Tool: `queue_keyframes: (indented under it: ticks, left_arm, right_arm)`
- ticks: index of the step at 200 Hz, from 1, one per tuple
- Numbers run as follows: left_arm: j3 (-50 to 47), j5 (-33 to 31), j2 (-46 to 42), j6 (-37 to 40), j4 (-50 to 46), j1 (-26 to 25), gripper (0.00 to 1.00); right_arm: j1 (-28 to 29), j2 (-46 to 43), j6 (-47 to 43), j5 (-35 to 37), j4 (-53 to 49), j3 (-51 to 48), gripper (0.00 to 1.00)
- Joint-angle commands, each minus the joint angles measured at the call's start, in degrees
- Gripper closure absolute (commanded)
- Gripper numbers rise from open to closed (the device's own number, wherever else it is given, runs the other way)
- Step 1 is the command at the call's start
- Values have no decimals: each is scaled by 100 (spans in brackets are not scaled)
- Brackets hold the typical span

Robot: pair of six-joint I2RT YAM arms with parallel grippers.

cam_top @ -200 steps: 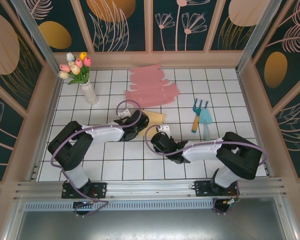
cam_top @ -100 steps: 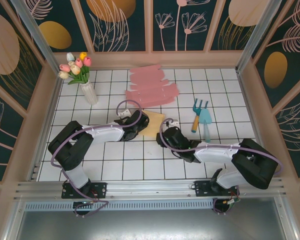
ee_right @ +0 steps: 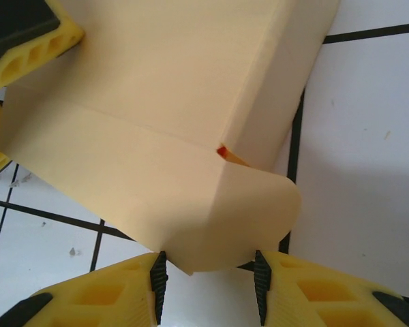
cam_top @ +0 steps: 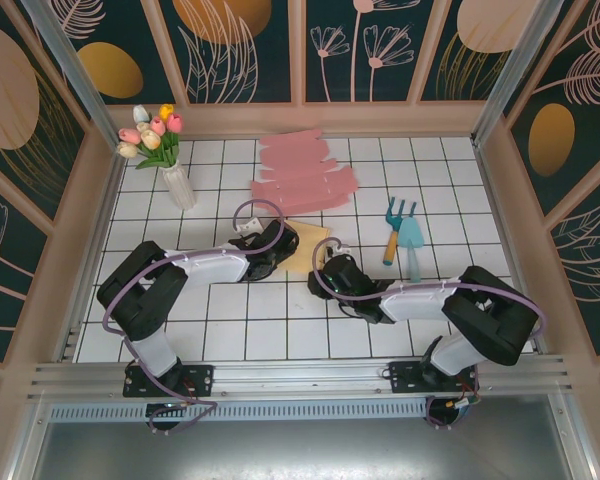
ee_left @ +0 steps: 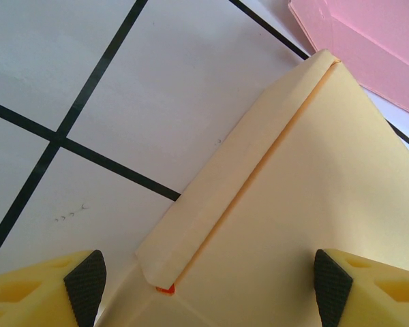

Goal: Fold the paper box

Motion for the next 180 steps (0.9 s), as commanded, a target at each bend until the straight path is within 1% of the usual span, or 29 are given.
queue_keyframes:
  ticks: [1, 45, 89, 127, 158, 180]
  left_arm:
    - [-230, 254, 423, 154, -848, -9, 21]
    - [-220, 268, 440, 155, -839, -5, 21]
    - [-230, 254, 418, 157, -848, -8, 21]
    - [-205, 285, 450, 151, -839, -5, 22]
    - [-205, 281, 442, 157, -856, -4, 22]
    - [-204, 272, 425, 166, -870, -9, 22]
  right_arm:
    - [-19, 65, 45, -165, 350, 141, 58]
    - [-19, 76, -138, -92, 104, 329, 60]
    - [-17, 76, -273, 405, -291, 492, 60]
    - [-42, 122, -335, 431, -283, 575, 60]
    - [-73, 245, -389, 320, -266, 672, 61]
    - [-69, 276, -365, 113, -144, 656, 62]
